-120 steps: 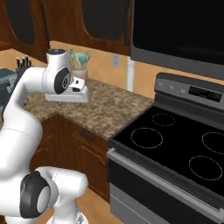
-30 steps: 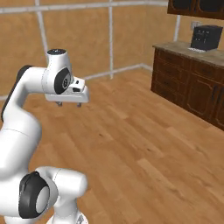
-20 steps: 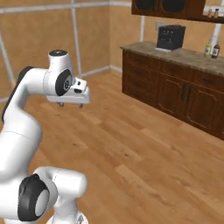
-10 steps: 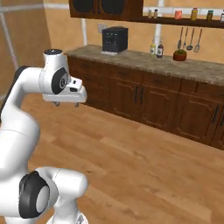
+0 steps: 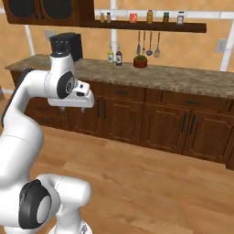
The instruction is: Gather all objects into one cabinet and sort the glasses and bowls to opposite sides.
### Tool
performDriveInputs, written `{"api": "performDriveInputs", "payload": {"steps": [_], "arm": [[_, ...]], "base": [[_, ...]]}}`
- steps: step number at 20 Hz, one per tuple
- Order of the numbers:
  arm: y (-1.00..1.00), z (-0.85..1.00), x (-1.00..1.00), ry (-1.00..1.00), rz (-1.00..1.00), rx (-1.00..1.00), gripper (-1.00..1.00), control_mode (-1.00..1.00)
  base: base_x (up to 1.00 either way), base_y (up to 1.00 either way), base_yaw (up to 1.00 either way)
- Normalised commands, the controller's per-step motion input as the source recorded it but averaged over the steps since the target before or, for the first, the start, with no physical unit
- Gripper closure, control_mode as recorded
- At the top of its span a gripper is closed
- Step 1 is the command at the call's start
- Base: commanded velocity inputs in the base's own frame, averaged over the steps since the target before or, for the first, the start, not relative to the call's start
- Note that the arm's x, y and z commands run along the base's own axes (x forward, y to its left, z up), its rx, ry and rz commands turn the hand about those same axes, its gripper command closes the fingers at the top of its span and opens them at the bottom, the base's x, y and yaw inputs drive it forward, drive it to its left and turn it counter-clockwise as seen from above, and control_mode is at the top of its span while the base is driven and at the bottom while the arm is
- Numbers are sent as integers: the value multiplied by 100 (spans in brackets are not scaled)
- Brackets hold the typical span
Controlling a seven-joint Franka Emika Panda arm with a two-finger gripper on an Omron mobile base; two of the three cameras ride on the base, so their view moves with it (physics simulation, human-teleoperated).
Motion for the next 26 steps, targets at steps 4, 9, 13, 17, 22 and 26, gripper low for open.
{"api": "performDriveInputs", "payload": {"steps": [4,9,13,17,22,26], "arm": [[0,0,0,0,0,0,-100,100],[0,0,0,0,0,0,-100,100],[0,0,0,0,0,0,-100,100],[0,0,0,0,0,0,-100,100],[0,0,0,0,0,0,-100,100],[0,0,0,0,0,0,-100,100]], "base": [[100,6,-41],[86,49,-17],[86,69,-3],[97,44,0],[100,-4,-5],[100,-10,0]]}}
